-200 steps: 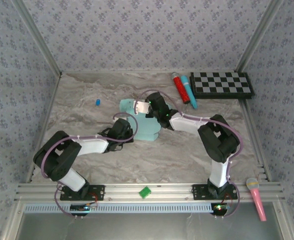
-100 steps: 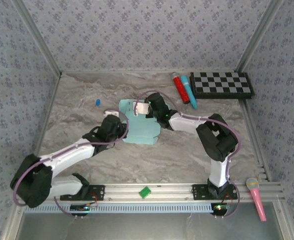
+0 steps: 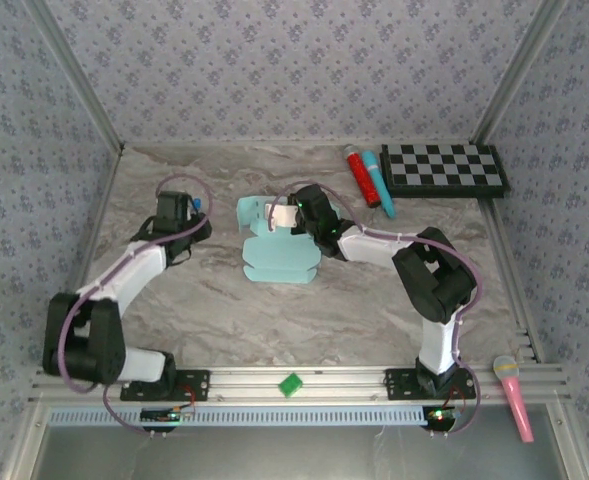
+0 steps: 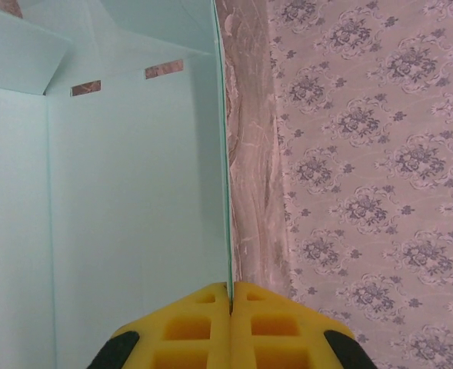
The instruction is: Fold the paper box
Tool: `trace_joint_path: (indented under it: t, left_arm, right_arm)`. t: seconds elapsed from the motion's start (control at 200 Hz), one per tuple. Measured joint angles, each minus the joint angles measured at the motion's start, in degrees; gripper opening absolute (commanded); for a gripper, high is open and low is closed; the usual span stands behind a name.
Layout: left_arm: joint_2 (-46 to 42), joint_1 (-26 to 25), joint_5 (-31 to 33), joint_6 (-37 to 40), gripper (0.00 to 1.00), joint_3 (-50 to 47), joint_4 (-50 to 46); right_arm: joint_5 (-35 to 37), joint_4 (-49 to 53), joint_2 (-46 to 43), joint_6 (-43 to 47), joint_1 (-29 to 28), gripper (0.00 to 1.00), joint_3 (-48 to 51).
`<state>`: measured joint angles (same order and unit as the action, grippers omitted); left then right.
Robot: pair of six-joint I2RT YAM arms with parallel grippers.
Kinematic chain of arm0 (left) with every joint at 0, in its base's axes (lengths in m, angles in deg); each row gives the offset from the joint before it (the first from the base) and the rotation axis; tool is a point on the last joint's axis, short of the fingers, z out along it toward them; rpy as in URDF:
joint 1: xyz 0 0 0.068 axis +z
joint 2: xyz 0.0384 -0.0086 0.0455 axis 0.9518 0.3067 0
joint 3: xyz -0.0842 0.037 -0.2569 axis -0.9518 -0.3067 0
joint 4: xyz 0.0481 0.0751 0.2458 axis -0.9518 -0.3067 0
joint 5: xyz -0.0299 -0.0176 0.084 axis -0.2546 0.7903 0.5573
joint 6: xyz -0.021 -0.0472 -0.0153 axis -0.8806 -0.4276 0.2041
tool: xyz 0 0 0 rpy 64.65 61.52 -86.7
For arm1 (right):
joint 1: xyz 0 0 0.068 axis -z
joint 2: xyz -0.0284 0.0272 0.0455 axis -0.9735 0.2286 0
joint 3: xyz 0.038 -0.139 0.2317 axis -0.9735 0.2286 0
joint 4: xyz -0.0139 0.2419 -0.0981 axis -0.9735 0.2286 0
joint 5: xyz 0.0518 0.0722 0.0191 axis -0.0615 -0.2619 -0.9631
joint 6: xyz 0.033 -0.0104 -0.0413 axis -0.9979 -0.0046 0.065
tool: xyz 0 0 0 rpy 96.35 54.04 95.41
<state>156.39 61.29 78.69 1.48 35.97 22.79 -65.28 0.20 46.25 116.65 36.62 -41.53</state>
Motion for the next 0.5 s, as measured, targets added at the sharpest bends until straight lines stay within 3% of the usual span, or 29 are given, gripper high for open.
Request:
trace_joint_path:
  t: [0.145, 0.5]
  left_arm:
    - [8.37, 0.37, -3.89, 1.46, 0.51, 6.38, -0.11]
    - [24.39, 0.37, -5.53, 3.30, 0.55, 21.57, -3.41]
  right_arm:
    - [0.02, -1.68, 0.00, 0.44, -0.35, 0.00, 0.94]
    - [0.11, -3.10, 0.00, 0.85, -1.18, 0.00, 1.86]
